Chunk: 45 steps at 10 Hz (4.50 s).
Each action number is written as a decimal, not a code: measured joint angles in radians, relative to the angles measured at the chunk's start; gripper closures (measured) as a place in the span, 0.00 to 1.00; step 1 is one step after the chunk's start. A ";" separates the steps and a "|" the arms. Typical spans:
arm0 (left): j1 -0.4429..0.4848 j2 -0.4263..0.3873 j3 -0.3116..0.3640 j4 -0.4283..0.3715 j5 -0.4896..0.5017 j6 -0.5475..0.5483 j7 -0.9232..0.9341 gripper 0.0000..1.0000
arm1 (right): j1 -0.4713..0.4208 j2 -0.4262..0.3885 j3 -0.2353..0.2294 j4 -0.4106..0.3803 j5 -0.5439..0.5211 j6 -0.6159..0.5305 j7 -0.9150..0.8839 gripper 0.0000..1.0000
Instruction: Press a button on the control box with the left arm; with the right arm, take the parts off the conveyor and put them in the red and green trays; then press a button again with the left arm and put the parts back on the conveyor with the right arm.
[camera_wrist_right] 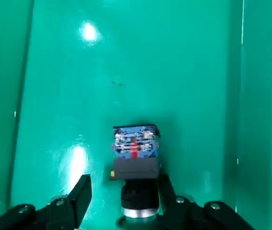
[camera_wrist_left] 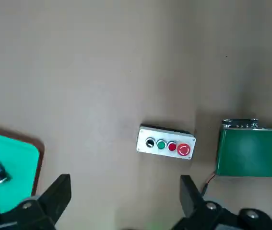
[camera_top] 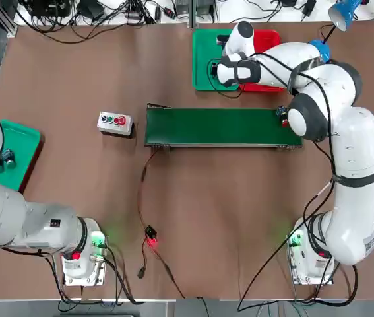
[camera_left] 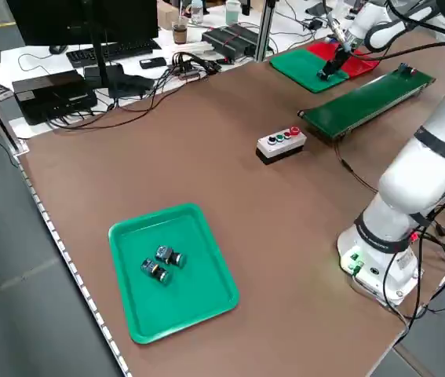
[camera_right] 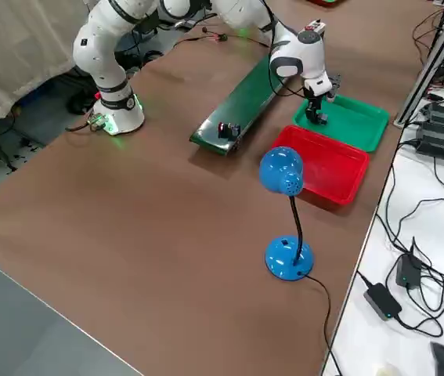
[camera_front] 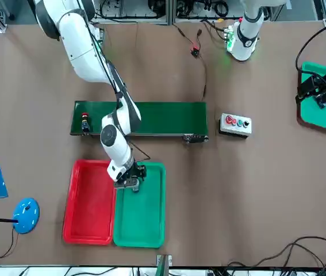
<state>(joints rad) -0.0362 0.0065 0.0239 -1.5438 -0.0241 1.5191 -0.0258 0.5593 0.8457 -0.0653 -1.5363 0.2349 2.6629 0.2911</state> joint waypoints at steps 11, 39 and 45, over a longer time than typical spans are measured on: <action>0.000 0.009 0.000 0.000 0.000 0.000 0.000 0.00 | 0.000 -0.002 -0.001 0.035 0.000 -0.021 -0.001 0.59; 0.001 0.010 0.001 0.002 0.000 0.000 0.000 0.00 | 0.344 -0.423 -0.035 -0.486 -0.062 -0.043 0.372 0.49; 0.001 0.010 0.001 0.002 0.000 0.000 0.000 0.00 | 0.324 -0.464 -0.059 -0.463 -0.064 -0.098 0.322 0.00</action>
<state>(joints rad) -0.0356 0.0164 0.0249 -1.5417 -0.0241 1.5191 -0.0258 0.8835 0.3821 -0.1243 -1.9997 0.1712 2.5644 0.6129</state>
